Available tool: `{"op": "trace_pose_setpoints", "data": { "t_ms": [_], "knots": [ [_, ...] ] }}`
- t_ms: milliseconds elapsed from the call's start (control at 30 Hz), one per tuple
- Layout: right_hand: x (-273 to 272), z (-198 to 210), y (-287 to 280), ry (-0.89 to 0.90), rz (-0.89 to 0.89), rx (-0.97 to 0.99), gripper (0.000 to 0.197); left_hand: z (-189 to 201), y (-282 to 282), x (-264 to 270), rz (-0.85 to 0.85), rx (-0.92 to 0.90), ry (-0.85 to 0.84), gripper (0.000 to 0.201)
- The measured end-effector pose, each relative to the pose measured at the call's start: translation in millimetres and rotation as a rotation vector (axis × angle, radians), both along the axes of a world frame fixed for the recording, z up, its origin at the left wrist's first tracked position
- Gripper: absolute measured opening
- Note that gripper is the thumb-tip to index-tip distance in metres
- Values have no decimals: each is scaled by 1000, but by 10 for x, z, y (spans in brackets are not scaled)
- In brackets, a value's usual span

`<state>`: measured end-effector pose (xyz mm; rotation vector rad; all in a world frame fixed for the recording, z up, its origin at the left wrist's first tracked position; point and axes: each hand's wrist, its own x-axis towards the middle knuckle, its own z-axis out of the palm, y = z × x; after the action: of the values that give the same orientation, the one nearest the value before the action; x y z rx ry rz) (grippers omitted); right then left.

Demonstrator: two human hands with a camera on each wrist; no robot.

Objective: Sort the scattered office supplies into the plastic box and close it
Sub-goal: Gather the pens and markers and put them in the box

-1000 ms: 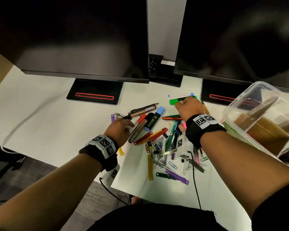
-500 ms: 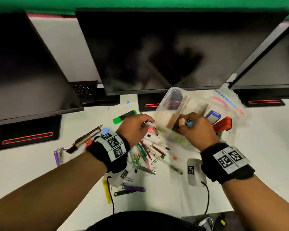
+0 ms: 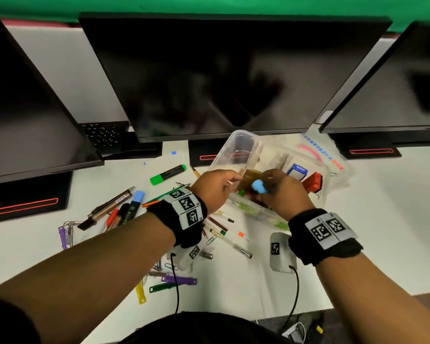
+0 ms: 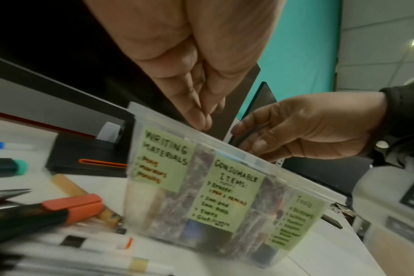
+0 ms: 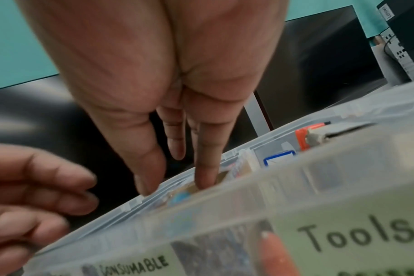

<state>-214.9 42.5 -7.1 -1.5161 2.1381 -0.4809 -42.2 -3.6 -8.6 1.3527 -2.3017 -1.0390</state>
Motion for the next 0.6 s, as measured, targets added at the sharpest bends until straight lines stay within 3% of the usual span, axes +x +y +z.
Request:
{"op": "trace_pose_setpoints", "data": {
  "t_ms": [67, 167, 300, 433, 500, 600],
  "knots": [
    [-2, 5, -19, 8, 4, -6, 41, -46, -21, 179, 64, -12, -1, 35],
    [84, 55, 30, -14, 43, -130, 24, -160, -64, 535, 93, -70, -100, 34],
    [511, 27, 141, -36, 322, -163, 12, -377, -34, 1104, 75, -63, -290, 36],
    [836, -399, 199, 160, 593, 145, 32, -575, 81, 1570, 2, 6, -459, 34],
    [891, -576, 237, 252, 603, 282, 48, -654, 163, 1750, -30, -4, -482, 34],
    [971, -673, 262, 249, 648, 306, 57, -829, 282, 1962, -85, -12, -565, 40]
  ]
}}
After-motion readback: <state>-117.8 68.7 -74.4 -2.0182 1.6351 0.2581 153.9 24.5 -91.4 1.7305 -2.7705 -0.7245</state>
